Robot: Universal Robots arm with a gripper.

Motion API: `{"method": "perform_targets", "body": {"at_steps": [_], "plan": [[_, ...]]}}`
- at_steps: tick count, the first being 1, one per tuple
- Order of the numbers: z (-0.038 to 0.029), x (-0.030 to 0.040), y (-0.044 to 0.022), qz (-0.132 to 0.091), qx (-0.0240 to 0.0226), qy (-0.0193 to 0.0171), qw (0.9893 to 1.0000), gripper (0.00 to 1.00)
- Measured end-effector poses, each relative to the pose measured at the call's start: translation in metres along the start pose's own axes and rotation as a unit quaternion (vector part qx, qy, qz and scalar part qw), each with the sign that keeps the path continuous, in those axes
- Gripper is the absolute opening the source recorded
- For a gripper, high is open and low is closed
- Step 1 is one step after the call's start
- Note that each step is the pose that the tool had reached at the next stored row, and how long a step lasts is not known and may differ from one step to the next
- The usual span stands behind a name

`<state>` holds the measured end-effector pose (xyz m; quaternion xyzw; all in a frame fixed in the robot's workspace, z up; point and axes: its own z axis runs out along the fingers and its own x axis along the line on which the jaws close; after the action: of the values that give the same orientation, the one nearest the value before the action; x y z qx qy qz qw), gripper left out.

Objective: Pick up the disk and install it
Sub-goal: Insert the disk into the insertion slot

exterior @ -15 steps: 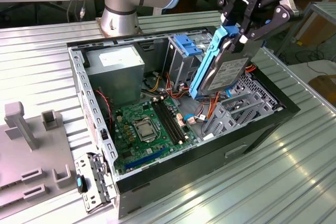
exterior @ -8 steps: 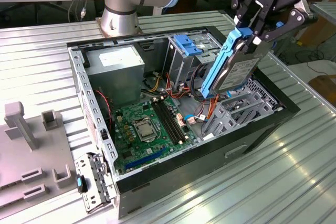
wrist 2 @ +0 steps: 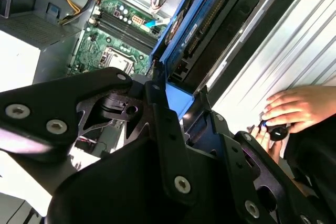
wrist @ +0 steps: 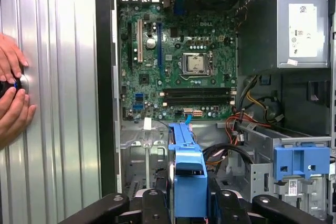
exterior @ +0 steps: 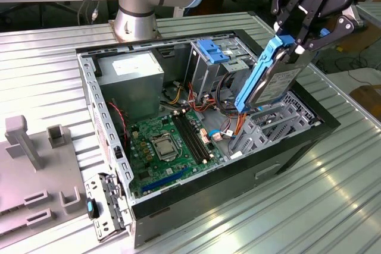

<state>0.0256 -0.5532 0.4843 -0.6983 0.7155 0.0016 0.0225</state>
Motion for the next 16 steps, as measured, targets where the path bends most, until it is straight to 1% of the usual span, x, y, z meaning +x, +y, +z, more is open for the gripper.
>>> {"method": "perform_targets", "body": {"at_steps": [1,3,4,5,6,8,12,16], "plan": [[0.0007,0.0001,-0.0036,0.000,0.0000,0.0000,1.0000,0.37],[0.0017,0.0004,-0.0085,0.000,0.0000,-0.0001,1.0000,0.37],[0.0023,0.0008,-0.0128,0.000,0.0000,0.0000,1.0000,0.37],[0.0041,0.0029,-0.0304,0.000,0.0000,0.0000,1.0000,0.37],[0.0046,0.0089,-0.0311,0.000,0.0000,0.0000,1.0000,0.37],[0.0059,0.0117,-0.0312,0.000,0.0000,-0.0001,1.0000,0.37],[0.0074,0.0195,-0.0314,0.000,0.0000,0.0000,1.0000,0.37],[0.0111,0.0213,-0.0322,0.001,0.0001,-0.0002,1.0000,0.37]]}}
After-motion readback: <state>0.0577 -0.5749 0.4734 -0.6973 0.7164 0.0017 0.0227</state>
